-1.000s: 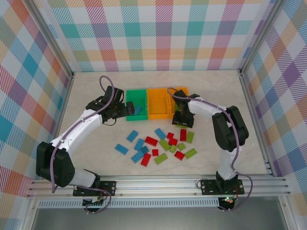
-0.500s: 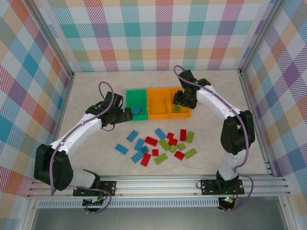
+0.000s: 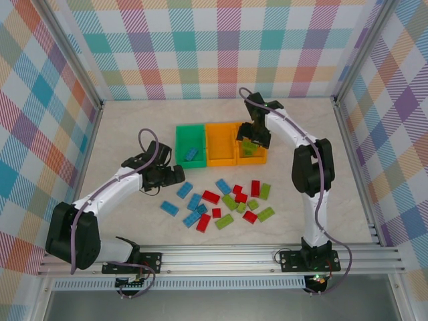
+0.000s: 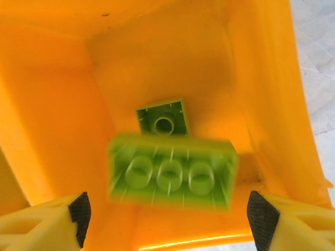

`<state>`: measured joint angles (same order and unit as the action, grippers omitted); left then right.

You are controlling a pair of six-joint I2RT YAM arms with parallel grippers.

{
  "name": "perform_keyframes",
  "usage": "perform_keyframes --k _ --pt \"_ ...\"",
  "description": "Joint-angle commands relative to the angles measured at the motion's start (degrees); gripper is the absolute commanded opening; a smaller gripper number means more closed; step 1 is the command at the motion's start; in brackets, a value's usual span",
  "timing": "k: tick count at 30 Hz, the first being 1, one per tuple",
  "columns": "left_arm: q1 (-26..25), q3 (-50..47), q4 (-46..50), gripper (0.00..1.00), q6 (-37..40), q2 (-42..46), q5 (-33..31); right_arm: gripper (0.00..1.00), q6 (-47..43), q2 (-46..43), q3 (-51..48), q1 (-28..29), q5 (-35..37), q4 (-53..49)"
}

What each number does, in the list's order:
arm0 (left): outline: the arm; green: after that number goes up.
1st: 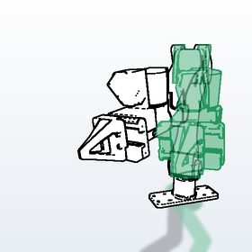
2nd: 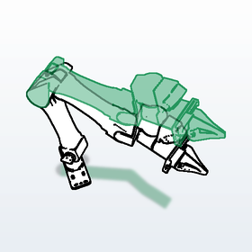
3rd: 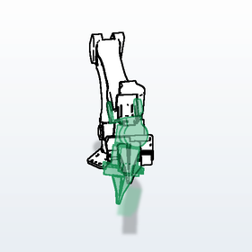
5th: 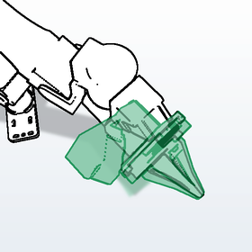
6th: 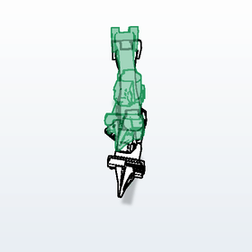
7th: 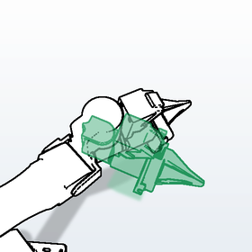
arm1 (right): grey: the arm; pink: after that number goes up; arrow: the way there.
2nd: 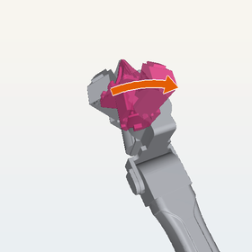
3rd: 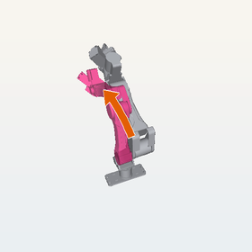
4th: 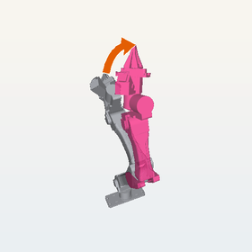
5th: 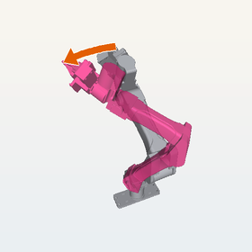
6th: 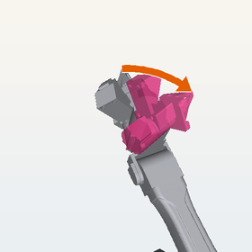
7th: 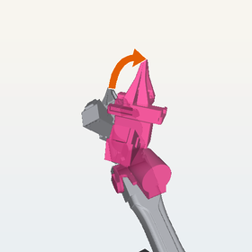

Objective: Sort the legos into containers by color

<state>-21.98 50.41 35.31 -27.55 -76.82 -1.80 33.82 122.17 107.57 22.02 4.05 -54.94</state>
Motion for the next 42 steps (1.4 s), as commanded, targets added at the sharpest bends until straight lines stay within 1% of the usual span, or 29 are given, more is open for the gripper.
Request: perform_keyframes --k 1,3,5,10,14,17,21,24,30,32,35,38,40,42 --pt "-0.3 -0.7 -1.6 0.95 5.4 -1.5 4.0 0.83 0.8 -1.2 1.3 0.1 -1.6 -1.7" --pt "-0.9 -0.4 -1.1 0.94 7.5 -2.8 4.5 0.88 1.0 -2.8 0.6 0.1 -2.2 -1.2" --pt "-1.6 -0.3 -1.5 0.92 9.2 -3.7 5.2 0.88 1.2 -4.7 -0.6 0.2 -2.5 -0.6" --pt "-3.7 0.6 -2.9 0.88 11.7 -6.7 6.7 0.88 1.9 -12.1 -7.6 0.3 -1.7 2.0" --pt "-6.3 2.4 -1.8 0.83 15.0 -10.2 6.1 0.89 1.2 -17.8 -14.1 0.1 2.4 2.1" --pt "-8.2 3.8 -0.4 0.82 17.0 -13.0 3.7 0.90 0.9 -22.1 -19.7 -0.8 2.8 3.1" --pt "-8.6 5.0 -0.4 0.76 17.0 -15.7 2.9 0.91 2.1 -26.5 -27.2 -2.1 3.1 4.2" --pt "-8.6 5.6 -0.4 0.75 17.1 -17.2 2.1 0.91 2.9 -29.0 -31.2 -2.5 3.3 4.9" --pt "-8.6 6.4 -0.8 0.70 15.9 -20.0 1.4 0.92 4.1 -32.0 -34.9 -2.8 3.8 5.1" --pt "-8.6 6.4 -1.2 0.66 15.5 -20.1 1.5 0.92 4.2 -32.5 -35.4 -2.9 4.1 5.0" --pt "-8.6 6.7 -0.8 0.56 15.2 -20.7 1.3 0.92 4.3 -32.8 -35.8 -3.0 4.6 4.6" --pt "-8.6 6.9 -0.5 0.51 15.2 -21.1 1.3 0.92 4.3 -33.0 -35.9 -3.0 4.7 4.6" --pt "-8.6 7.0 -0.5 0.44 14.6 -21.4 0.6 0.93 4.5 -33.0 -35.9 -3.1 4.6 4.7" --pt "-8.6 7.3 -0.4 0.39 14.2 -21.2 0.4 0.93 4.7 -33.0 -35.9 -3.2 4.6 4.8"
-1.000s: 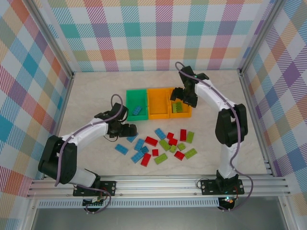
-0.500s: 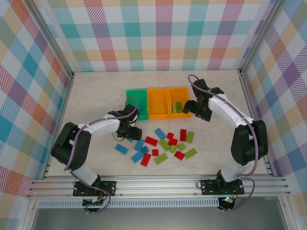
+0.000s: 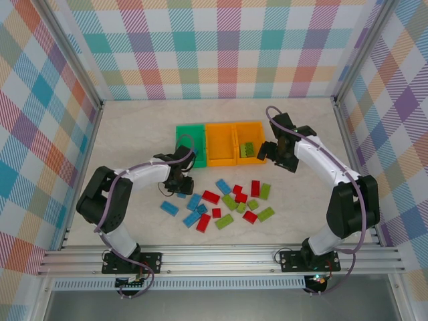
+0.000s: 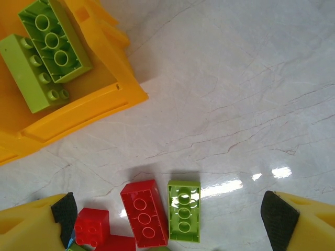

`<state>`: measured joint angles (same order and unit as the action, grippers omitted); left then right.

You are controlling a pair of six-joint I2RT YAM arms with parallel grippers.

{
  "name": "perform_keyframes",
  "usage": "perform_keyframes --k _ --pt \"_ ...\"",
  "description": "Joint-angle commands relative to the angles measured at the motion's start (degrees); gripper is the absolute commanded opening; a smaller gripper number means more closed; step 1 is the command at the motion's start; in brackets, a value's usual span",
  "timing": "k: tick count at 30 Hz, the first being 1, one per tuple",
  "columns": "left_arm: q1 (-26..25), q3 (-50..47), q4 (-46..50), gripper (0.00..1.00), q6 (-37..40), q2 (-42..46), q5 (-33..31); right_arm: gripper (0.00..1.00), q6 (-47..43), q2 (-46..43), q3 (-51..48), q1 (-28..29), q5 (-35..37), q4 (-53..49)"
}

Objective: Sort the legos into containers by color

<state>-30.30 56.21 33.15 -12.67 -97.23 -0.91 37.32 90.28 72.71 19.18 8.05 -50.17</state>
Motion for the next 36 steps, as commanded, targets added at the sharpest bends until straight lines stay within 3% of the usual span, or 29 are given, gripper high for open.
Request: perform_keyframes --k 1,6,11,19,28,36 --pt "-0.3 1.9 1.7 0.36 -1.0 -0.5 -0.5 0.93 1.2 -1.1 -1.1 -0.3 0.5 0.0" --pt "-0.2 6.6 3.5 0.26 -1.6 1.7 -1.5 0.92 0.9 -1.3 -2.7 0.0 1.4 -0.5" --pt "0.8 14.5 4.7 0.25 -1.9 3.4 -4.6 0.90 0.1 -2.8 -8.3 3.2 3.1 0.2" --pt "7.0 28.4 6.3 0.26 -3.5 -5.3 -2.1 0.91 3.0 -4.7 -14.9 6.5 -0.2 4.6" --pt "8.6 35.3 7.0 0.26 -7.3 -13.9 3.7 0.90 -4.8 -4.9 -13.3 13.8 -0.5 10.1" --pt "8.7 37.7 7.9 0.34 -9.2 -16.5 4.6 0.86 -10.2 1.3 -7.5 20.2 0.8 10.8"
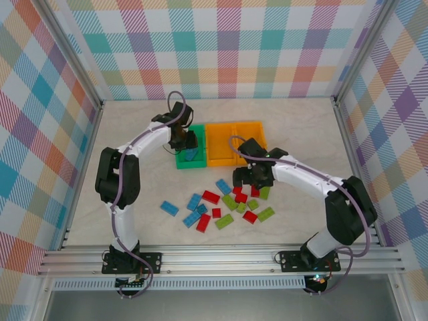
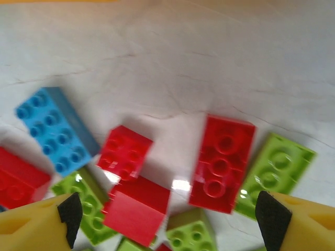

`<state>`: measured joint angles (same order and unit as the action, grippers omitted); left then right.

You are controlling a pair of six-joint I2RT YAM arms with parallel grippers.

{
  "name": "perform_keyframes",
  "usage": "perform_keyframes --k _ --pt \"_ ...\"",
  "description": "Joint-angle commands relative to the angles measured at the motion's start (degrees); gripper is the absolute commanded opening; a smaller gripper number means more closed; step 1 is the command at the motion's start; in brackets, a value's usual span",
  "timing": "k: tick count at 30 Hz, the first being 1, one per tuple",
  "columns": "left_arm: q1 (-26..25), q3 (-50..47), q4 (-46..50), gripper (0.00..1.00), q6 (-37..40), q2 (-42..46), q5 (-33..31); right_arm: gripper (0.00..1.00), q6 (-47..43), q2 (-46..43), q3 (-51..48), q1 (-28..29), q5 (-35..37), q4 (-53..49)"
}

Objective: Sort the legos into containers by color

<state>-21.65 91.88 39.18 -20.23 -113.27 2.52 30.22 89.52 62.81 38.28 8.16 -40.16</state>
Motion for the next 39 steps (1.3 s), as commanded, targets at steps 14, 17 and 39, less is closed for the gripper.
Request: perform_keyframes --k 14,17,39 --pt "0.2 0.6 -0.4 0.69 -3.8 2.8 1.7 0.82 -4.6 6.4 6.5 4.9 1.0 0.9" --pt "0.2 -1.4 -1.8 0.74 -3.9 6.0 1.3 0.82 -5.1 6.7 6.9 5.1 1.0 1.0" --pt "5.0 -33.6 -7.9 1.00 -9.1 37.7 -9.9 0.75 -14.8 22.6 23.3 8.6 -0.7 -6.0"
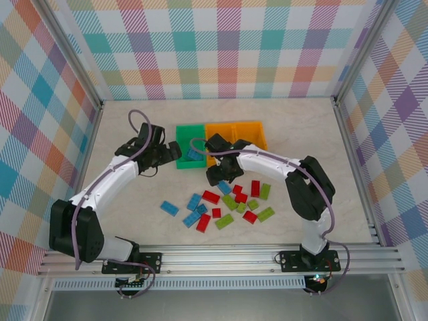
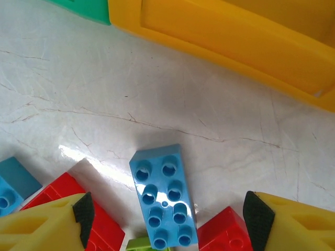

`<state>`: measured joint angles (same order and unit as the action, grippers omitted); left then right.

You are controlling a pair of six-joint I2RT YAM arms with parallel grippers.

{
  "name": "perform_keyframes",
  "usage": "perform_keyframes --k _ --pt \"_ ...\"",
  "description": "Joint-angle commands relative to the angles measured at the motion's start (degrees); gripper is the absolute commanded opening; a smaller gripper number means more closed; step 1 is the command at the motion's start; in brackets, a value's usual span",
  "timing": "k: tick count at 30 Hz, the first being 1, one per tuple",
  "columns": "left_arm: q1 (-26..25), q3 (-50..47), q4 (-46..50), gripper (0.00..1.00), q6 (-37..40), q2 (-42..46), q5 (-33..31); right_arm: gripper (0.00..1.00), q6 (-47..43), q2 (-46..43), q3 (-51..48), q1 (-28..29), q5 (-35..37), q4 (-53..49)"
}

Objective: Sort the legos into containers by color

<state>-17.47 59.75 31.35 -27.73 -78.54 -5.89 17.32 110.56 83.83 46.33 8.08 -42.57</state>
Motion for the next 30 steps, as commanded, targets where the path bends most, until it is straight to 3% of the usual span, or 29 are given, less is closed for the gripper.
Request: perform_keyframes --k 1,6,15,26,30 --pt "1.0 -2.1 -0.1 1.00 -1.8 3.6 -1.6 0.75 -2.1 2.4 2.7 0.6 -0.5 -4.2" --pt "1.7 -4.1 0.3 1.00 -2.5 6.1 -2.5 0.68 -2.6 4.8 3.5 0.6 -0.1 -5.3" --pt "2.3 -5.0 0.6 1.00 -2.6 6.8 -2.1 0.67 -3.4 7.1 3.4 1.0 -1.4 -4.8" --pt "2.3 -6.3 2.2 1.00 -2.6 8.8 -4.6 0.37 -2.1 9.5 5.7 1.1 -0.9 -7.2" --pt "2.4 -6.9 2.4 1.00 -2.6 9.5 -5.0 0.32 -0.4 5.6 5.4 1.0 -0.6 -6.1"
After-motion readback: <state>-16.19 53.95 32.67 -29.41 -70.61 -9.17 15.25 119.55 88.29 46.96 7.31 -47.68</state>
